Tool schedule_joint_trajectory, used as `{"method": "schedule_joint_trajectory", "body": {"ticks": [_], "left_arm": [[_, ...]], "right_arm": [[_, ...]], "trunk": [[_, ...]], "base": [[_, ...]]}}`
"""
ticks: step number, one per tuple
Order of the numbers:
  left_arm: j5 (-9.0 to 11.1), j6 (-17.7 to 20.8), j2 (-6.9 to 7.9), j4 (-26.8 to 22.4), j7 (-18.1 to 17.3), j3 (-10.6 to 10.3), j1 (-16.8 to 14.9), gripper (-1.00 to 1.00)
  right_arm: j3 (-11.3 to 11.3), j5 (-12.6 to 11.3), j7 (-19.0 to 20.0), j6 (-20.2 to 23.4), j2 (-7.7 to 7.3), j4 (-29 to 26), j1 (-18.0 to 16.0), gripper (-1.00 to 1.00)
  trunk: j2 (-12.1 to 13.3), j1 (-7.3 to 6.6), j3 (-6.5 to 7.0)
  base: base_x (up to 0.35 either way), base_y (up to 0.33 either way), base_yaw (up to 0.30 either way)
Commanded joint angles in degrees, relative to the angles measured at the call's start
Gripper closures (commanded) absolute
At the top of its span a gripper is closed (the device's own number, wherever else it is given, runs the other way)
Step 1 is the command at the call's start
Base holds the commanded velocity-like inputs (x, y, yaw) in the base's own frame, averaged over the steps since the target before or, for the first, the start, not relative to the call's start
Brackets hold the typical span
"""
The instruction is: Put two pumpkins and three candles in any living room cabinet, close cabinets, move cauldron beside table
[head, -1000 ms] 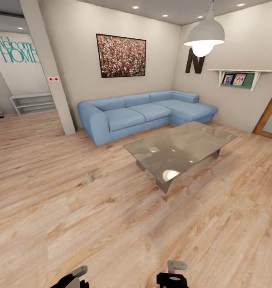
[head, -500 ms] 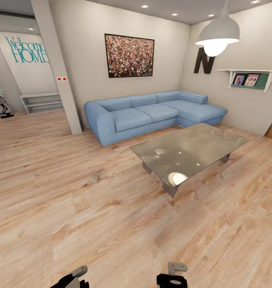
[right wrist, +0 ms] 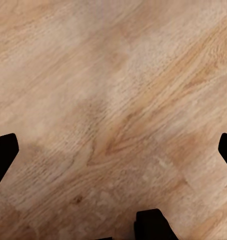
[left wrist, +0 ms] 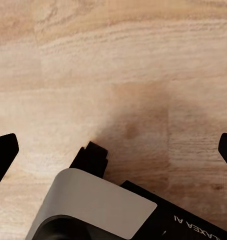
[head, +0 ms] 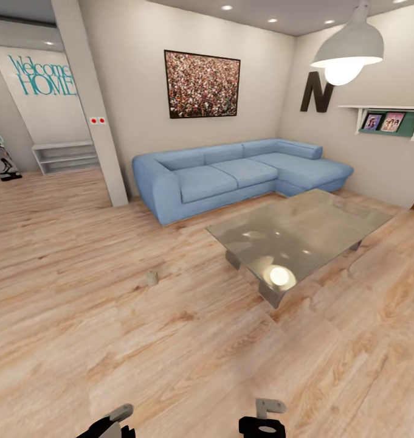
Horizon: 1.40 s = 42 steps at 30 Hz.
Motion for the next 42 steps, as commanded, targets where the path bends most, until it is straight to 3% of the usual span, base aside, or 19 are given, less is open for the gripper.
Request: {"method": "schedule_joint_trajectory", "body": {"ticks": [1, 10, 17, 19, 22, 25, 28, 36, 42], "left_arm": [[0.0, 0.0, 0.01, 0.0, 0.0, 0.0, 0.0, -1.0], [0.0, 0.0, -0.06, 0.0, 0.0, 0.0, 0.0, -1.0], [0.0, 0.4, 0.36, -0.2, -0.7, 0.1, 0.0, -1.0], [0.1, 2.1, 0.45, -0.9, -1.7, 0.3, -0.3, -1.0], [-0.1, 8.6, 0.93, -2.6, -2.6, 0.5, -1.3, -1.0], [0.4, 15.7, 2.95, -7.1, -2.8, 0.7, -2.9, -1.0], [0.5, 18.5, 4.57, -11.4, -2.8, 0.9, -3.6, -1.0], [1.1, 20.8, 10.1, -14.2, -3.0, 1.6, -5.1, -1.0], [1.5, 21.9, 11.23, -14.4, -2.9, 5.2, -5.4, -1.0]], "right_arm": [[0.0, 0.0, 0.0, 0.0, 0.0, 0.0, 0.0, -1.0], [0.1, 0.0, -0.1, 0.0, 0.0, 0.0, 0.0, -1.0], [-0.1, -0.2, -0.1, 1.5, 0.0, -0.5, -0.1, -1.0], [-0.2, -0.3, -0.1, 6.0, 0.0, -1.3, -0.9, -1.0], [-0.3, -0.5, -0.1, 16.6, 0.0, -6.8, -3.7, -1.0], [-0.5, -0.8, -0.2, 26.5, 0.0, -16.5, -5.8, -1.0], [-0.6, -1.0, -0.2, 31.2, 0.0, -23.4, -8.1, -1.0], [-0.7, -1.0, -0.2, 35.5, 0.0, -26.3, -10.9, -1.0], [-0.7, -0.8, -0.1, 35.6, 0.0, -26.5, -11.4, -1.0]], "trunk": [[0.0, 0.0, 0.0], [0.0, 0.0, 0.0], [0.0, 0.0, 0.0], [0.0, 0.0, -0.05], [0.0, 0.0, -0.18], [0.0, 0.0, -0.34], [0.0, 0.0, -0.54], [0.0, 0.0, -1.11], [0.0, 0.0, -1.54]], "base": [[0.164, 0.209, 0.0], [0.194, 0.133, 0.007], [0.252, 0.01, 0.22], [0.276, 0.001, 0.264], [0.269, 0.0, 0.249], [0.266, 0.0, 0.235], [0.267, 0.0, 0.21], [0.313, 0.0, 0.199], [0.287, 0.007, 0.198]]}}
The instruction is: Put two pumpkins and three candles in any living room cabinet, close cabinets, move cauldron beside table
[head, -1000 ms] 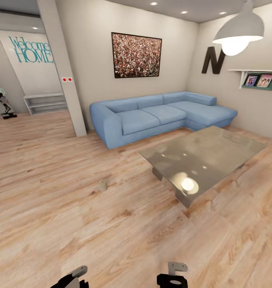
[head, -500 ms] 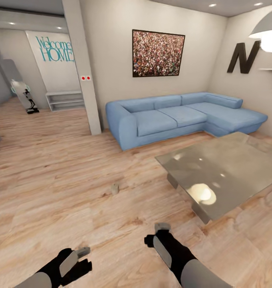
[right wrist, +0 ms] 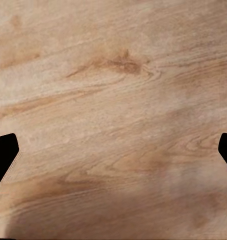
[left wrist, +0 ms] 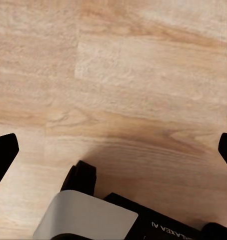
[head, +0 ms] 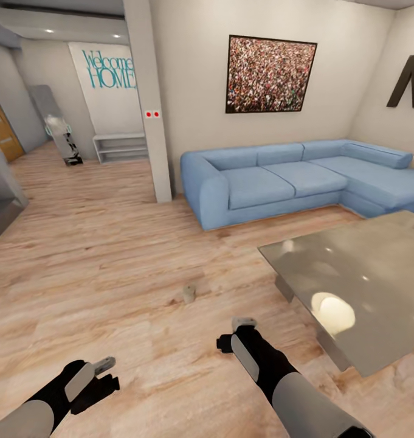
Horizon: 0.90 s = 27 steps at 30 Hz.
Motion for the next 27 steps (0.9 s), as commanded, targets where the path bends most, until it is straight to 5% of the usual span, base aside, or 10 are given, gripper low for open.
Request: {"method": "schedule_joint_trajectory", "body": {"ticks": [1, 19, 27], "left_arm": [[0.0, 0.0, 0.02, 0.0, 0.0, 0.3, 0.0, -1.0], [0.0, 0.1, -0.32, -0.1, 0.0, 0.9, 0.0, -1.0], [0.0, -0.1, -0.37, -0.1, 0.0, 0.9, 0.0, -1.0]], "right_arm": [[0.0, 0.0, 0.1, 0.0, 0.0, 0.0, 0.0, -1.0], [0.2, 0.5, 0.0, -4.1, 0.0, -0.3, 0.0, -1.0], [0.5, 0.6, -0.1, -3.9, 0.0, -0.3, 0.0, -1.0]], "trunk": [[0.0, 0.0, -0.07], [0.0, 0.0, -0.96], [0.0, 0.0, -0.97]], "base": [[0.236, 0.074, 0.2], [0.188, 0.211, 0.08], [0.23, 0.164, 0.251]]}}
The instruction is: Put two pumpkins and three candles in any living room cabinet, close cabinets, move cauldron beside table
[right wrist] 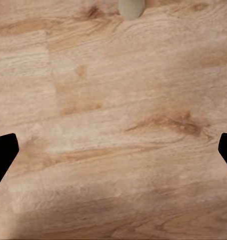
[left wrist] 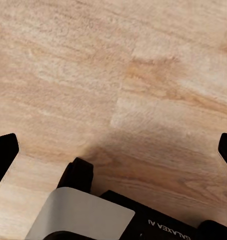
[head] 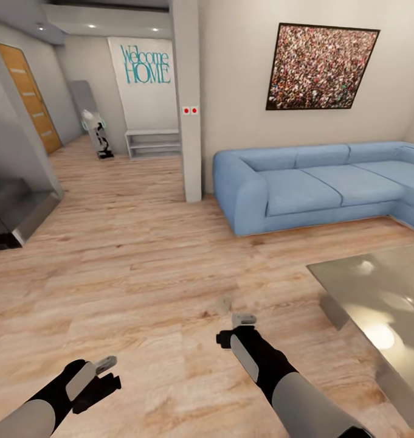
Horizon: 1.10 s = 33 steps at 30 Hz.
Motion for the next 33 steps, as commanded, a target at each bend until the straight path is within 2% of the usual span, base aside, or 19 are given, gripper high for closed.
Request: {"method": "schedule_joint_trajectory", "body": {"ticks": [1, 7, 23, 33], "left_arm": [[0.0, 0.0, -0.04, 0.0, 0.0, 0.0, 0.0, -1.0], [0.0, -0.1, -0.1, 0.0, 0.0, 0.0, 0.0, -1.0], [0.0, -0.1, -0.12, 0.0, 0.0, 0.0, 0.0, -1.0], [0.0, -0.2, -0.12, 0.0, -0.1, 0.0, 0.0, -1.0]], "right_arm": [[0.0, 0.0, 0.0, 0.0, 0.0, 0.0, 0.0, -1.0], [0.1, 0.0, 0.0, -0.3, 0.0, 0.0, 0.0, -1.0], [0.1, 0.0, 0.1, -0.4, 0.0, 0.0, 0.0, -1.0], [0.1, 0.1, 0.1, -0.3, 0.0, 0.1, 0.0, -1.0]], "trunk": [[0.0, 0.0, 0.0], [0.0, 0.0, -0.01], [0.0, 0.0, 0.02], [0.0, 0.0, 0.68]], "base": [[0.307, 0.047, 0.287], [0.322, -0.014, 0.204], [0.329, -0.043, 0.004], [0.329, -0.068, 0.039]]}}
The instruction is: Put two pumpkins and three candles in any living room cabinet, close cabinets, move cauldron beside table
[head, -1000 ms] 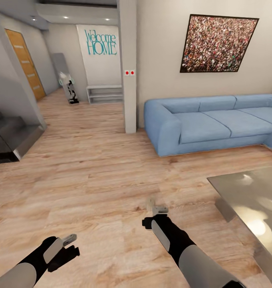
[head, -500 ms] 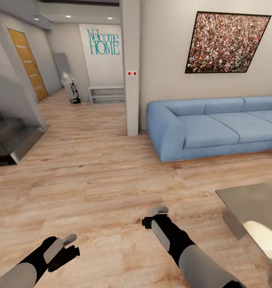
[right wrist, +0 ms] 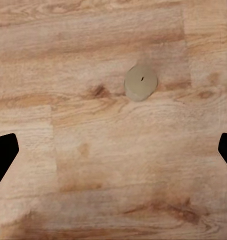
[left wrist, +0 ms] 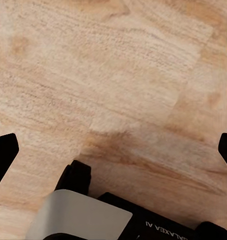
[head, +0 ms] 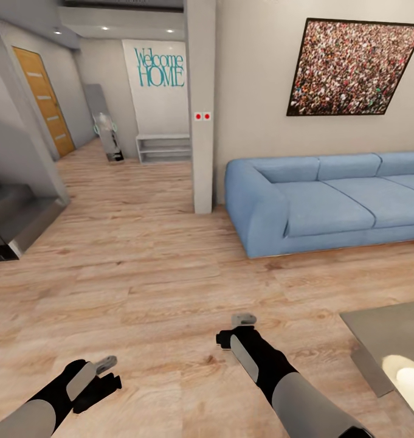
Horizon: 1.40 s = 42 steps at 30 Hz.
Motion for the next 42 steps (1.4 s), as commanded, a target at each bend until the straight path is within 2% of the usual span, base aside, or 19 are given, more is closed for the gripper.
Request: {"method": "schedule_joint_trajectory", "body": {"ticks": [1, 16, 22, 26, 28, 29, 32, 35, 38, 40, 42], "left_arm": [[0.0, 0.0, -0.03, 0.0, 0.0, 0.0, 0.0, -1.0], [0.1, 0.0, -0.01, 0.0, 0.0, 0.0, 0.0, -1.0], [0.1, 0.3, 0.01, -0.1, 0.0, 0.1, 0.0, -1.0], [0.3, 2.4, 0.06, -1.4, -0.1, 0.2, 0.0, -1.0], [0.8, 4.2, 0.14, -2.9, -0.1, 0.7, 0.0, -1.0], [1.8, 5.6, 0.2, -4.0, -0.1, 2.0, 0.0, -1.0], [2.8, 6.6, 0.36, -4.8, -0.1, 4.4, 0.0, -1.0], [3.1, 7.5, 0.42, -5.0, -0.1, 5.5, 0.0, -1.0], [3.4, 9.5, 0.54, -5.2, -0.3, 6.3, 0.0, -1.0], [4.1, 10.2, 0.59, -5.2, -2.1, 7.7, 0.1, -1.0], [4.5, 11.0, 0.63, -5.2, -5.9, 9.3, 0.4, -1.0]], "right_arm": [[0.0, 0.0, 0.0, 0.0, 0.0, 0.0, 0.0, -1.0], [0.1, 0.0, 0.0, -0.2, 0.0, 0.0, 0.1, -1.0], [0.1, 0.0, 0.0, -0.2, 0.0, 0.0, 0.1, -1.0], [0.1, 0.0, 0.0, -0.3, 0.0, 0.0, 0.1, -1.0], [0.1, 0.1, 0.0, -0.3, 0.0, 0.0, 0.1, -1.0], [0.1, 0.1, 0.0, -0.3, 0.0, 0.0, 0.1, -1.0], [0.1, 0.1, 0.0, -0.5, 0.0, 0.0, 0.1, -1.0], [0.0, 0.0, 0.0, -2.6, 0.0, 0.1, 0.1, -1.0], [0.2, 0.0, 0.2, -6.5, 0.0, 0.6, 0.5, -1.0], [0.2, 0.0, 0.2, -7.1, 0.0, 1.3, 0.5, -1.0], [0.0, -0.1, 0.3, -7.4, 0.0, 2.3, 0.5, -1.0]], "trunk": [[0.0, 0.0, 0.05], [0.0, 0.0, 0.87], [0.0, 0.0, 1.41], [0.0, 0.0, 1.76], [0.0, 0.0, 1.93], [-0.4, 0.22, 1.83], [-1.6, 0.88, 1.43], [-2.8, 1.54, 0.93], [-4.0, 2.2, 0.41], [-4.8, 2.64, 0.05], [-5.6, 3.08, -0.31]], "base": [[0.329, -0.117, 0.044], [0.308, -0.069, 0.045], [0.158, -0.001, 0.121], [0.02, 0.0, 0.156], [0.005, 0.0, 0.169], [0.002, 0.0, 0.183], [0.001, 0.0, 0.121], [0.0, 0.0, 0.034], [0.0, 0.0, 0.01], [0.0, 0.0, 0.003], [0.0, 0.0, 0.001]]}}
